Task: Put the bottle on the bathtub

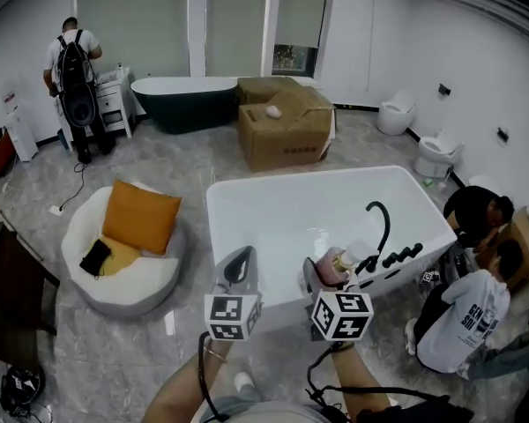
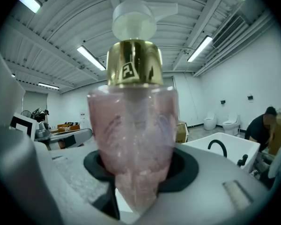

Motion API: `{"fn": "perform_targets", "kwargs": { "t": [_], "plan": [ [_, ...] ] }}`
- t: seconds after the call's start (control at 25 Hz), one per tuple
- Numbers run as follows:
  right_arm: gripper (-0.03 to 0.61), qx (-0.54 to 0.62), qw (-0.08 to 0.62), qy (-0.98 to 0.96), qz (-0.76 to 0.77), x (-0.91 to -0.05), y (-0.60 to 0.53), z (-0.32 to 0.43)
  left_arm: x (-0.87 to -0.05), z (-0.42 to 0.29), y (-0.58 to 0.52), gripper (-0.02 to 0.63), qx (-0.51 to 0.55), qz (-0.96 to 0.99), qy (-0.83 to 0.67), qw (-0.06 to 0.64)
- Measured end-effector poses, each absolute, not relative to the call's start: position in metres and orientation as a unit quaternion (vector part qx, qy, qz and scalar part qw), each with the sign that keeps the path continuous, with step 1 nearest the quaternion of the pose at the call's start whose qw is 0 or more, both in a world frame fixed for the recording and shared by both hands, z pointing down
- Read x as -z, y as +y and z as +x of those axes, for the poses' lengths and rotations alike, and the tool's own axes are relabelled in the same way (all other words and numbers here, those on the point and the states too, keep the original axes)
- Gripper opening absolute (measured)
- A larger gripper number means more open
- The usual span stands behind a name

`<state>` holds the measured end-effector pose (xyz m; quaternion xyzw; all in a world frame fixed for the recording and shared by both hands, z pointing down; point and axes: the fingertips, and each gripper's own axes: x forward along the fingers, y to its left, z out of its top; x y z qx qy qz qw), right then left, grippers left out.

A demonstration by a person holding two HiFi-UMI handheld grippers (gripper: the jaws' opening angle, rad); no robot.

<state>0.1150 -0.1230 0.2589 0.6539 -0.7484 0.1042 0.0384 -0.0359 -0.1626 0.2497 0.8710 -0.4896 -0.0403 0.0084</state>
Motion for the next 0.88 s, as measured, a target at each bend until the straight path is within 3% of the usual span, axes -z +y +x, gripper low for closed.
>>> {"fn": "perform_targets", "kwargs": {
  "t": [0.36,0.6,0.88],
  "plan": [
    [0.215,-0.090,0.030,-0.740,0.665,-0.254,-0.192,0.122,-0.243,-0.025,-0.237,0.008,0.051,0.880,-0.472,-0.004],
    [0.215,-0.091,0.042,-0.741,0.664,-0.267,-0.207,0.131,-0.273,-0.012,-0.257,0.008,0.040,0.879,-0.473,0.041],
    [0.215,-0.106,0.060,-0.752,0.648,-0.278,-0.219,0.143,-0.282,-0.007,-0.265,0.008,0.020,0.868,-0.493,0.045]
  ]
}}
